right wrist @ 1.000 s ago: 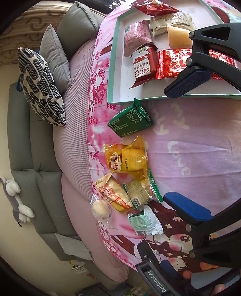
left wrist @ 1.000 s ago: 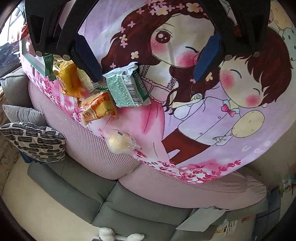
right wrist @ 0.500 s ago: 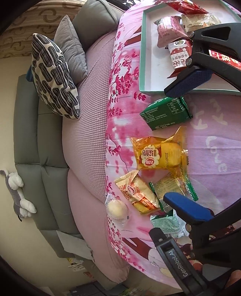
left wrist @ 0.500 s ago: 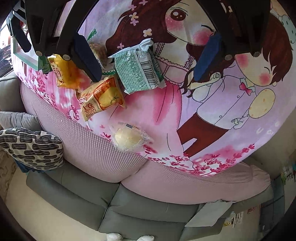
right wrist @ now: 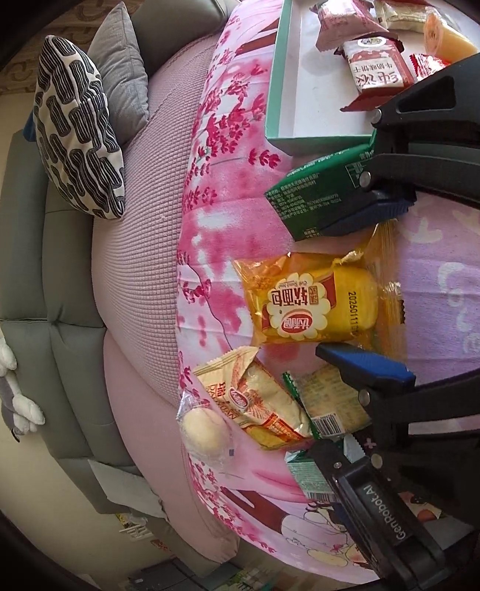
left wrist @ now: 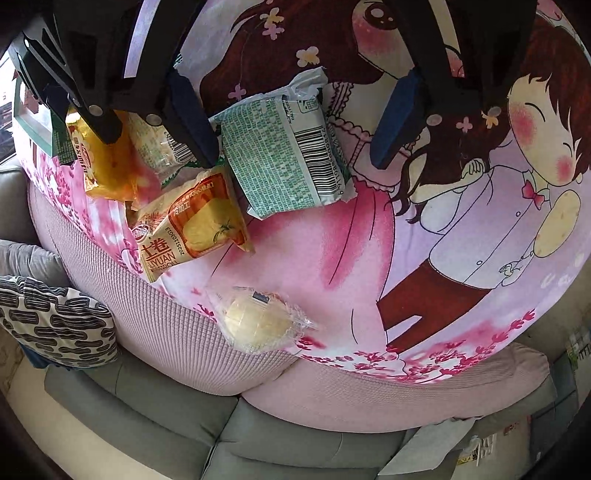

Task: Organize snacks
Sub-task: 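Grasp the green-white packet with the left tool while the right tool grasps the yellow soft-bread packet, then carry the green-white packet with the left tool while the right tool carries the yellow packet over the tray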

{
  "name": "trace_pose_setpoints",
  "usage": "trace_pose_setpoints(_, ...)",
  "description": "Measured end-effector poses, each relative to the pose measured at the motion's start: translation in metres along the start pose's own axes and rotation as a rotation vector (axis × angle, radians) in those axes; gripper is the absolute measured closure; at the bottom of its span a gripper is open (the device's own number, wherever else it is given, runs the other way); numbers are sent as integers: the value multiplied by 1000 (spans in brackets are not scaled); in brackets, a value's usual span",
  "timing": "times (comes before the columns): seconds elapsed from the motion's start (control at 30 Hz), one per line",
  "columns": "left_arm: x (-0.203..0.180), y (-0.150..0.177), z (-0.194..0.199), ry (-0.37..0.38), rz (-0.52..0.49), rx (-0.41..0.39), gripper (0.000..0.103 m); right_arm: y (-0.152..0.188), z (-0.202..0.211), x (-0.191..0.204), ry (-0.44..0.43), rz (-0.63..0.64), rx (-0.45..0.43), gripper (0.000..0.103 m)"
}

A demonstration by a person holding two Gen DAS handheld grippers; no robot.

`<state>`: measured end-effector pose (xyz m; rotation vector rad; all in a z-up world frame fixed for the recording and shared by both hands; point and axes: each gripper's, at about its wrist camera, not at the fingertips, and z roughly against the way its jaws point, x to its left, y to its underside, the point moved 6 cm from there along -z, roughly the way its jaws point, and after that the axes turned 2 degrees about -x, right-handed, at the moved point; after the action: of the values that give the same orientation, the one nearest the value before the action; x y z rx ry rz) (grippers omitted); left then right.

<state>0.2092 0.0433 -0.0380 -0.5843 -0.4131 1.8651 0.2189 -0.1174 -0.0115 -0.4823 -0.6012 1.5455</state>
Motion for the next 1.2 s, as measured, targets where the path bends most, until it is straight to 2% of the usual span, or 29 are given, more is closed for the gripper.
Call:
trace_pose_setpoints(0.03,0,0,0,-5,-2,-3,24,1,-1,1,2,6,-2,44)
trace_pose_setpoints(0.1,0,0,1,-3,-7,-2,37,2,-1,2,3,13,-7,46)
trace_pose_setpoints(0.2,-1,1,2,-12,-21,-3,48,2,1,1,-7,10,-11,49)
trace_pose_setpoints(0.3,0,1,6,8,-7,3,51,2,7,0,-21,0,-22,52)
trace_pose_setpoints(0.7,-8,7,45,47,-9,-19,51,12,53,-6,-45,-30,-47,60)
trace_pose_setpoints(0.87,-10,21,60,59,-21,-17,51,20,73,-4,-45,-14,-50,62)
trace_pose_setpoints(1.2,-14,48,57,57,-61,66,51,63,64,1,-50,15,59,62)
